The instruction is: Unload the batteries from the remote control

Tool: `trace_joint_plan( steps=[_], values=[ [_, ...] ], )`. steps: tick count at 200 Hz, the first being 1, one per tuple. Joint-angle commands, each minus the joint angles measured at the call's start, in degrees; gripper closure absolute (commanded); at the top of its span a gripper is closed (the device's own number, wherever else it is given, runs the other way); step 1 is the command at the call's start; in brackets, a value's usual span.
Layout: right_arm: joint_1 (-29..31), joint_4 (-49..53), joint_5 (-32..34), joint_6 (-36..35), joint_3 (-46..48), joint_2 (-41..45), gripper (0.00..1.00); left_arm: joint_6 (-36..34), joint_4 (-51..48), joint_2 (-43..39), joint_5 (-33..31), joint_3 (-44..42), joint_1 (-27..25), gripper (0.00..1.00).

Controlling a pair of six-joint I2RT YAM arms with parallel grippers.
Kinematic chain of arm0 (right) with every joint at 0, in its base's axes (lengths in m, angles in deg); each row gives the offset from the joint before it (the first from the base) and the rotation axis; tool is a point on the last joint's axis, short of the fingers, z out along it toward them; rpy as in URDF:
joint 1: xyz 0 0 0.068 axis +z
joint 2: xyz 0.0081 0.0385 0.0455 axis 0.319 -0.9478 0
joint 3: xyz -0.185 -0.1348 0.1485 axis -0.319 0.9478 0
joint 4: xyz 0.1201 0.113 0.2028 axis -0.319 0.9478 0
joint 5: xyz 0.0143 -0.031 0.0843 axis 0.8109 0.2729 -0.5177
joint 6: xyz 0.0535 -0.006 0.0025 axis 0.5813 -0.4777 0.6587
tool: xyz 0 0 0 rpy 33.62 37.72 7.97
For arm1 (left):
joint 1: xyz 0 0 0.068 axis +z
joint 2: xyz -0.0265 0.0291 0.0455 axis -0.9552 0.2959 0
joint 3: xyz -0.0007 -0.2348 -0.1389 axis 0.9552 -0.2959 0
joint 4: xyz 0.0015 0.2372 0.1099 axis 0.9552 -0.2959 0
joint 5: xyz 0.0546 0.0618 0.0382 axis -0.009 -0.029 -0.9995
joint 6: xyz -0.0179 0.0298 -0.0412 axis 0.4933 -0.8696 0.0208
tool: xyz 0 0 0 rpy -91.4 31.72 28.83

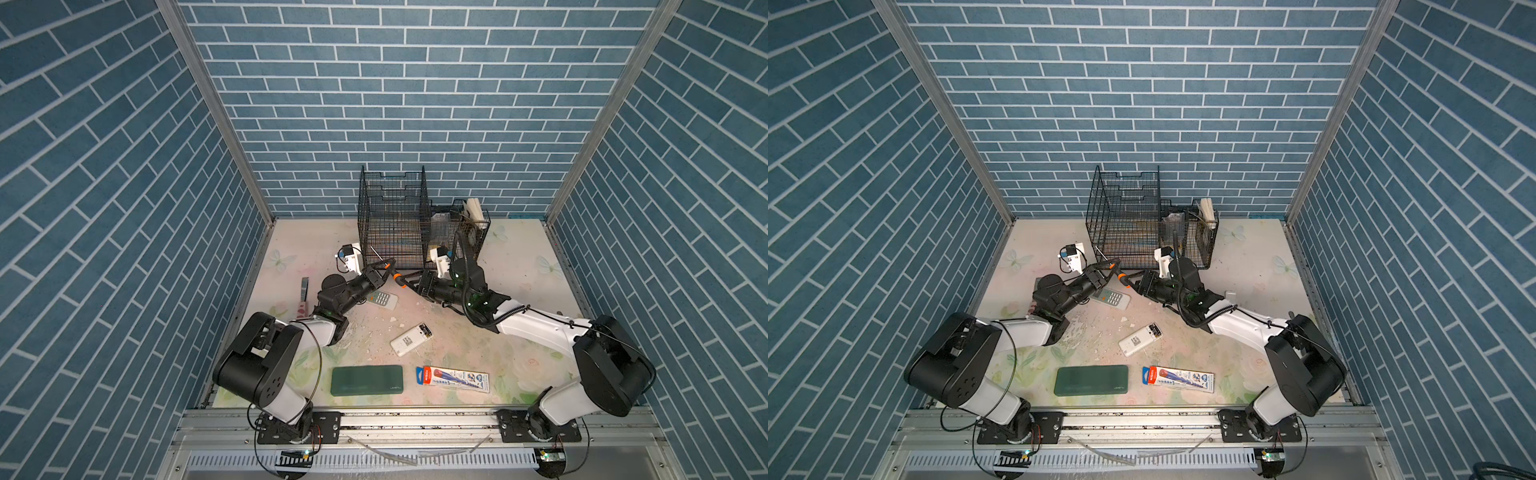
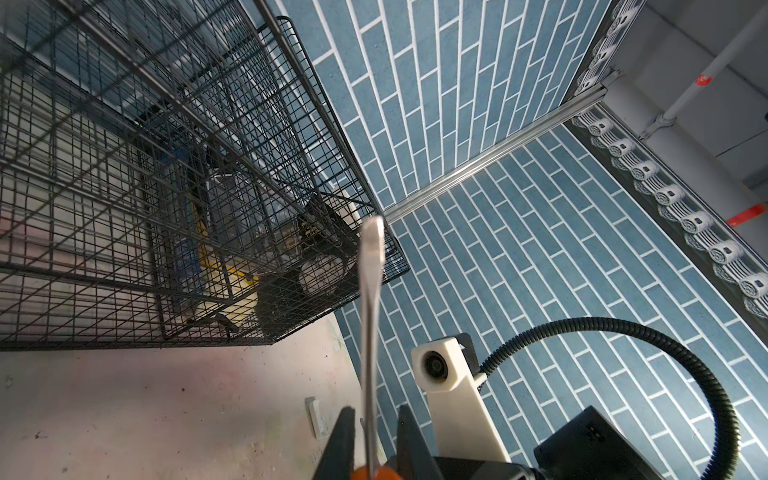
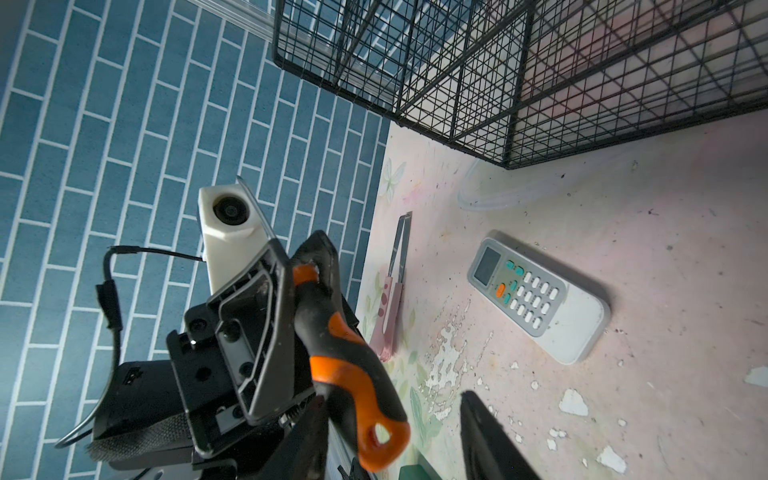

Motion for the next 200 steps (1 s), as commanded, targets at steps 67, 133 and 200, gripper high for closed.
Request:
trace_joint_plan(
  steps=[67,133,200],
  values=[
    [3.93,1.94,7.40,-8.61,-0.44,1.05,0.47,2.23,-18.71,-7.46,-6.65,1.37,-0.36,1.00],
    [6.36,1.20,8.91,-12.62,-4.03,-2.22,0.47,-4.30,-45.32,-17.63,-11.84,5.71,-0.27,1.00],
    [8.60,1.15,9.39,-15.77,-7.03,-4.32,0.49,-2.20,-48.76,-16.40,-12.52,6.81,-0.27,1.00]
  ],
)
